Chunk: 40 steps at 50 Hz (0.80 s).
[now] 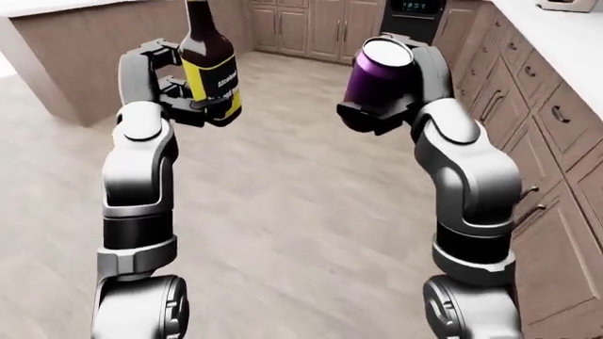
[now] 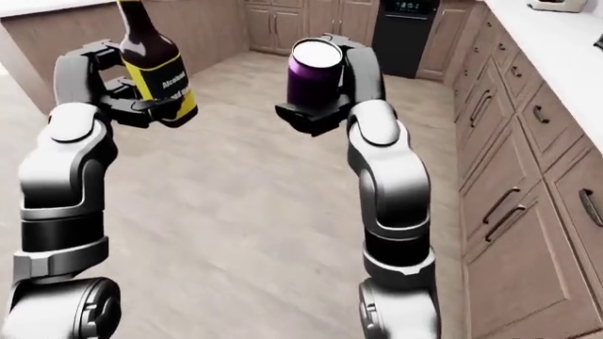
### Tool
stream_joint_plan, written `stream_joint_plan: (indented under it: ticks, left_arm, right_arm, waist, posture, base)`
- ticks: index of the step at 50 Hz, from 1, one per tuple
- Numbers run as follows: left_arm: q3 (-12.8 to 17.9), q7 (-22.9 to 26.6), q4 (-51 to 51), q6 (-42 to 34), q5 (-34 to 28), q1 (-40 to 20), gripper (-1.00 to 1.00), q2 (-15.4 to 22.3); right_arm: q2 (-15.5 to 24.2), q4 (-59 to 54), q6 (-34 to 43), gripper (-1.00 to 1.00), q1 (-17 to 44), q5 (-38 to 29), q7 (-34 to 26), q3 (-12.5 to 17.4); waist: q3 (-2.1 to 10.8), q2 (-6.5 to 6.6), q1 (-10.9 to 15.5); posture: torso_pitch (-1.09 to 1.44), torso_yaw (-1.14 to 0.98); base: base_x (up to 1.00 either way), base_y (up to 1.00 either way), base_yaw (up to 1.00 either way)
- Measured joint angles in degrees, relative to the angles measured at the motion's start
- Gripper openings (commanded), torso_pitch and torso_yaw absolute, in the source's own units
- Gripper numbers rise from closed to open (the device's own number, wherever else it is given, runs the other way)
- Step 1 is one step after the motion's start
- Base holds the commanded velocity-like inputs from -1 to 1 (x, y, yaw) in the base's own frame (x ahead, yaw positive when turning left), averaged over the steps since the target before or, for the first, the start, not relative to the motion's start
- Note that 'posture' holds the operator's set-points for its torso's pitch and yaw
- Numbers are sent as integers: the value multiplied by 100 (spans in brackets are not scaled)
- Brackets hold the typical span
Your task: Move the drinks to the dining counter.
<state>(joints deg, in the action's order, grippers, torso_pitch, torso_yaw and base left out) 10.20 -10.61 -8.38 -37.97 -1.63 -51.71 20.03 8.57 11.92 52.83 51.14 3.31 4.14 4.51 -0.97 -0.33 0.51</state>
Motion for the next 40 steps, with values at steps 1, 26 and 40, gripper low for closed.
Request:
stream_joint_plan:
  ticks: [1,26,40]
  left_arm:
    - [-6,2,57,40,2,-13,-100,-27]
    - [-48,54,197,-139,-2,54,-100,-74]
    - [-114,135,350,-160,16,19,-100,-139]
  right_arm:
    - [12,0,-13,-100,-19,14,2,11]
    - [147,11,63,-100,26,480,217,122]
    - [177,61,43,-100,-40,479,224,140]
  waist:
    - [-115,-86,-55]
    - [-15,206,171]
    - [0,62,-166]
  posture:
    - [0,0]
    - [0,0]
    - [0,0]
  base:
    - [100,16,0]
    - [100,16,0]
    - [100,16,0]
